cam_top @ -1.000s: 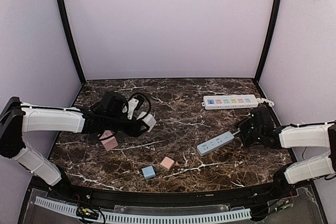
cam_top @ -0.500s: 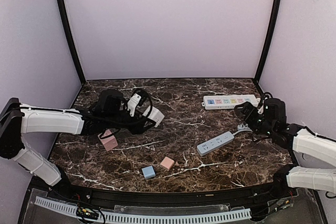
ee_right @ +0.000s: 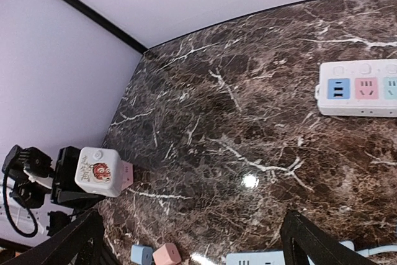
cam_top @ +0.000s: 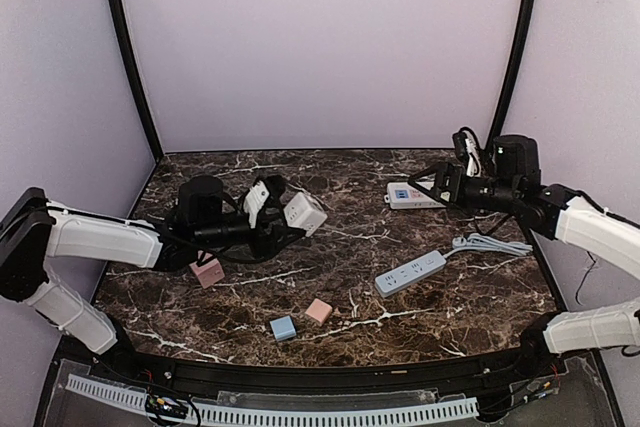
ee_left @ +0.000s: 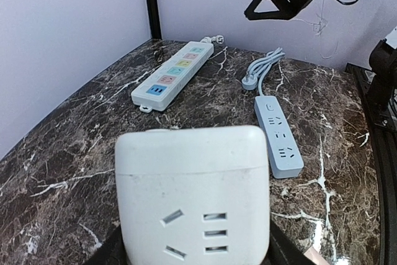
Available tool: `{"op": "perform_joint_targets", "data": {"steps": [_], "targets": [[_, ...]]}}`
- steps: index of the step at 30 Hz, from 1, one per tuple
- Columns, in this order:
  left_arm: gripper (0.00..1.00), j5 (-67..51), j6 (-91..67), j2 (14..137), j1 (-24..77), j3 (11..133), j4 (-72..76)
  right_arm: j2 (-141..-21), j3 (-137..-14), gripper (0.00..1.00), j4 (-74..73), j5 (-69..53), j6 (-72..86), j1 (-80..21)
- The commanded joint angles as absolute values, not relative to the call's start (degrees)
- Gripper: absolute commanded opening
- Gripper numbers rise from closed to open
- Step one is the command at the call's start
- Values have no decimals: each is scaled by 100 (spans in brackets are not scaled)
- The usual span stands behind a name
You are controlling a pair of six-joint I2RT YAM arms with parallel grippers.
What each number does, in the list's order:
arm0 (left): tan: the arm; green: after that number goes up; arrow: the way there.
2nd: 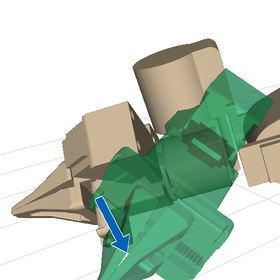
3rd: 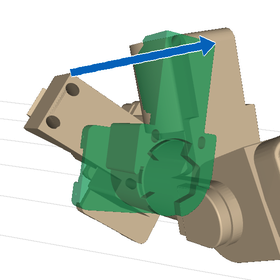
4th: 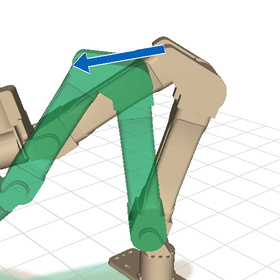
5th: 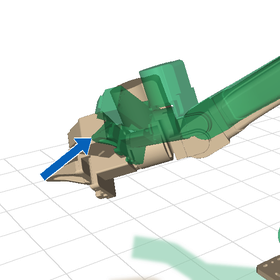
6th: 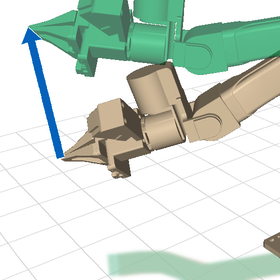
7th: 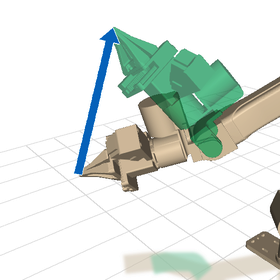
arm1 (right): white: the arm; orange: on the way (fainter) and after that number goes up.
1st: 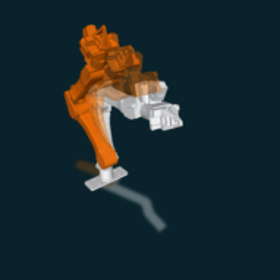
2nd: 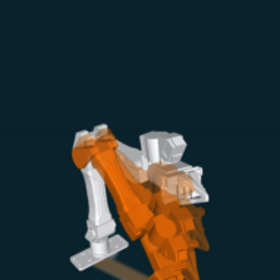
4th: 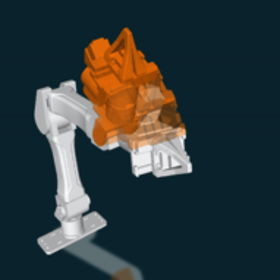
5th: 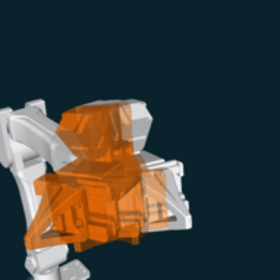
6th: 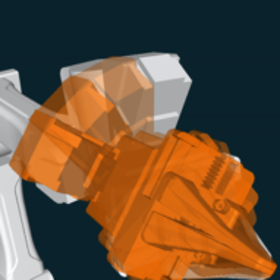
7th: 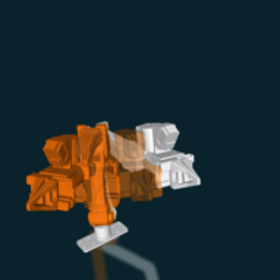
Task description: Insert the plug
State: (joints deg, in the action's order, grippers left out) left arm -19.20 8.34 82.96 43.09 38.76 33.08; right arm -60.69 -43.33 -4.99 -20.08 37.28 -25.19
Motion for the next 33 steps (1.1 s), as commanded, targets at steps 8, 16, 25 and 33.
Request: {"op": "perform_joint_targets", "data": {"steps": [8,16,25,33], "targets": [[10,-2091,1903,8325,4663,3643,4022,-6652,-5417,99,-1844,-2659,3787,-3652],[1,-1842,2185,8512,4873,3810,3896,-7136,-5885,99,-2110,-2505,3853,-4431],[1,-1676,2314,8620,5126,4036,3691,-7692,-6397,99,-2446,-2373,3817,-4781],[1,-1593,2346,8641,5272,4008,3744,-7920,-6380,99,-2333,-2326,3892,-4920]]}}
